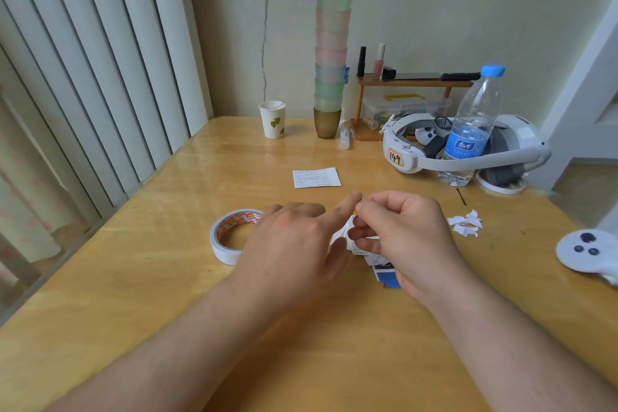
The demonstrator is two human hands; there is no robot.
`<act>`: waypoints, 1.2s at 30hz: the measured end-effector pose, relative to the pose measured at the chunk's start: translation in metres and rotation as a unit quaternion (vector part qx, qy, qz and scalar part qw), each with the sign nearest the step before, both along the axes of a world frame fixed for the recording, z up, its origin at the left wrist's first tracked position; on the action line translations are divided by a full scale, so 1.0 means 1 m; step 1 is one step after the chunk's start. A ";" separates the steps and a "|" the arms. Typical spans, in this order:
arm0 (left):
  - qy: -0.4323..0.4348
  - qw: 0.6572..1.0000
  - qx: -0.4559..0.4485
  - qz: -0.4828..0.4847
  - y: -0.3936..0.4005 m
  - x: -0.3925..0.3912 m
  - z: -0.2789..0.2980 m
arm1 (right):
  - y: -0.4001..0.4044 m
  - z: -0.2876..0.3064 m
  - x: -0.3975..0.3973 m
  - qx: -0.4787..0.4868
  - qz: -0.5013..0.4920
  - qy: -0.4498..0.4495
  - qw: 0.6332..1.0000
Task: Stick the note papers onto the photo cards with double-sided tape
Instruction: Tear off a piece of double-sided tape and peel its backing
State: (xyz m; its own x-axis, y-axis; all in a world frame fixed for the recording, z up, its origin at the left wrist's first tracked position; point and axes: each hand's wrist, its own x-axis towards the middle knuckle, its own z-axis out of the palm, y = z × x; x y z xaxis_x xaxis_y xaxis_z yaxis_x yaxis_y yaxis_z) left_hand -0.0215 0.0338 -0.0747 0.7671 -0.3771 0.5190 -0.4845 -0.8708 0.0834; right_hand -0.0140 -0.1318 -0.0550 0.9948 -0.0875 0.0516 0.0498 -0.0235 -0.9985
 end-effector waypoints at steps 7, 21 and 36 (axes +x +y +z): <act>-0.012 1.000 0.001 -0.003 -0.004 -0.002 -0.002 | -0.001 0.000 0.001 0.016 0.000 0.004 1.000; 0.184 0.943 -0.262 -0.093 -0.010 -0.008 -0.008 | -0.002 0.003 0.002 0.064 0.045 0.001 0.997; 0.043 0.997 -0.054 -0.020 -0.006 -0.005 -0.002 | -0.002 0.003 0.001 0.065 0.025 0.021 0.997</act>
